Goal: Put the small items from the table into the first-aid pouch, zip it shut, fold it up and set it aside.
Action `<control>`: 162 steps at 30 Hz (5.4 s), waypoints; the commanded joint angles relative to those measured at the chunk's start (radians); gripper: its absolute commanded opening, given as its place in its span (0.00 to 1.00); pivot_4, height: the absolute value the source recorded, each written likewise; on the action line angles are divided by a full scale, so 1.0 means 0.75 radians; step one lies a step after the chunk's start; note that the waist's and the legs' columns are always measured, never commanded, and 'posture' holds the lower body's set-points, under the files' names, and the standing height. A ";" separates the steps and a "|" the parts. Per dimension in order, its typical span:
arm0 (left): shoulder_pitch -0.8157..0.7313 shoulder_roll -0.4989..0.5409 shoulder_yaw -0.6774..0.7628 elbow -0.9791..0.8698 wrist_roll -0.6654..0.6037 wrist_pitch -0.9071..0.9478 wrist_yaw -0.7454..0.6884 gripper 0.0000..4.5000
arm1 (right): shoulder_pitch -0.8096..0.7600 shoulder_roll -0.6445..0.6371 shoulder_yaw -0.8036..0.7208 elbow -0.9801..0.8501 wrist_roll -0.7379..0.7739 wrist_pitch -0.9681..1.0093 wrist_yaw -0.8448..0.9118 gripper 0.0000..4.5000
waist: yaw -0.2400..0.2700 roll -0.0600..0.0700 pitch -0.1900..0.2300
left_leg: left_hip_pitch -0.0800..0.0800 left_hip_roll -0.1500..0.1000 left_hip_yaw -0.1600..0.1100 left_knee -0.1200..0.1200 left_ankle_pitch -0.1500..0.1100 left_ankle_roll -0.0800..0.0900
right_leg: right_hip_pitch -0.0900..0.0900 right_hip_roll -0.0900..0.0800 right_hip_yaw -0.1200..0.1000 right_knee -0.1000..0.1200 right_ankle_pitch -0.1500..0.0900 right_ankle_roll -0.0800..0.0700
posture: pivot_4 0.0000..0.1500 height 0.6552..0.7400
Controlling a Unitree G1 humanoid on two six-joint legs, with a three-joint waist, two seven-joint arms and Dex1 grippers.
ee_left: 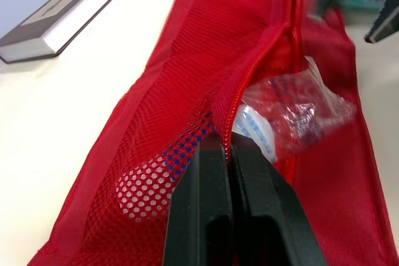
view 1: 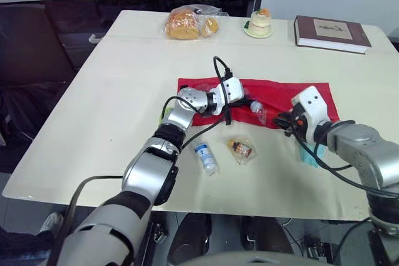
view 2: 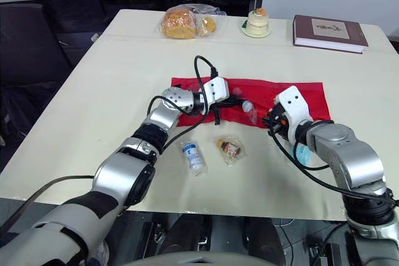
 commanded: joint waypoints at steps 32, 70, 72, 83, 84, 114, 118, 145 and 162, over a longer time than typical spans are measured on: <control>0.013 -0.002 -0.018 -0.051 -0.010 -0.027 -0.026 0.00 | -0.325 0.537 0.174 0.694 -0.279 -0.614 -0.151 0.01 | -0.006 0.000 0.000 | -0.001 0.000 0.000 0.000 0.000 0.000 | 0.000 0.000 0.000 0.000 0.000 0.000 | 1.00 0.87; -0.029 0.010 -0.009 0.016 -0.016 -0.031 -0.015 0.00 | -0.224 0.405 0.215 0.598 -0.335 -0.628 -0.037 0.01 | -0.009 0.000 0.000 | -0.001 0.000 0.000 0.000 0.000 0.000 | 0.000 0.000 0.000 0.000 0.000 0.000 | 1.00 0.87; -0.029 0.007 -0.010 0.016 -0.016 -0.032 -0.014 0.00 | -0.231 0.428 0.241 0.602 -0.345 -0.631 -0.035 0.01 | -0.010 0.001 0.000 | -0.001 0.000 0.000 0.000 0.000 0.000 | 0.000 0.000 0.000 0.000 0.000 0.000 | 1.00 0.87; -0.018 0.002 -0.013 0.007 -0.017 -0.030 -0.016 0.00 | -0.338 0.556 0.257 0.763 -0.433 -0.685 -0.141 0.01 | -0.025 0.001 0.000 | -0.001 0.000 0.000 0.000 0.000 0.000 | 0.000 0.000 0.000 0.000 0.000 0.000 | 1.00 0.87; -0.018 0.002 -0.014 0.007 -0.016 -0.030 -0.016 0.00 | -0.351 0.561 0.244 0.788 -0.438 -0.694 -0.159 0.01 | -0.024 0.001 0.000 | -0.001 0.000 0.000 0.000 0.000 0.000 | -0.001 0.000 0.000 0.000 0.000 0.000 | 1.00 0.87; -0.033 0.030 -0.008 0.045 -0.004 -0.047 -0.005 0.00 | -0.064 0.381 0.145 0.320 -0.360 -0.495 -0.023 0.01 | -0.024 0.001 0.000 | -0.001 0.000 0.000 -0.001 0.000 0.000 | -0.001 0.000 0.000 0.000 0.000 0.000 | 1.00 0.87; -0.040 0.046 -0.001 0.062 -0.006 -0.054 0.007 0.00 | 0.048 0.284 0.008 0.133 -0.220 -0.515 0.086 0.01 | -0.023 0.001 0.000 | -0.001 0.000 0.000 -0.001 0.000 0.000 | -0.001 0.000 0.000 0.000 0.000 0.000 | 1.00 0.87; -0.021 0.327 0.074 0.088 -0.077 -0.092 -0.250 0.00 | 0.369 -0.569 -0.908 -0.011 0.866 -0.524 1.004 0.98 | 0.003 0.000 0.001 | 0.001 0.001 0.000 -0.001 0.000 0.000 | 0.002 -0.001 -0.001 -0.003 0.000 0.000 | 1.00 0.87; -0.001 0.349 0.060 0.085 -0.056 -0.109 -0.287 0.00 | 0.261 -0.269 -0.328 -0.240 0.575 -0.648 0.582 0.98 | 0.005 -0.001 0.001 | 0.000 0.002 0.000 0.000 0.000 0.000 | 0.001 -0.001 -0.001 -0.002 0.000 0.000 | 1.00 0.87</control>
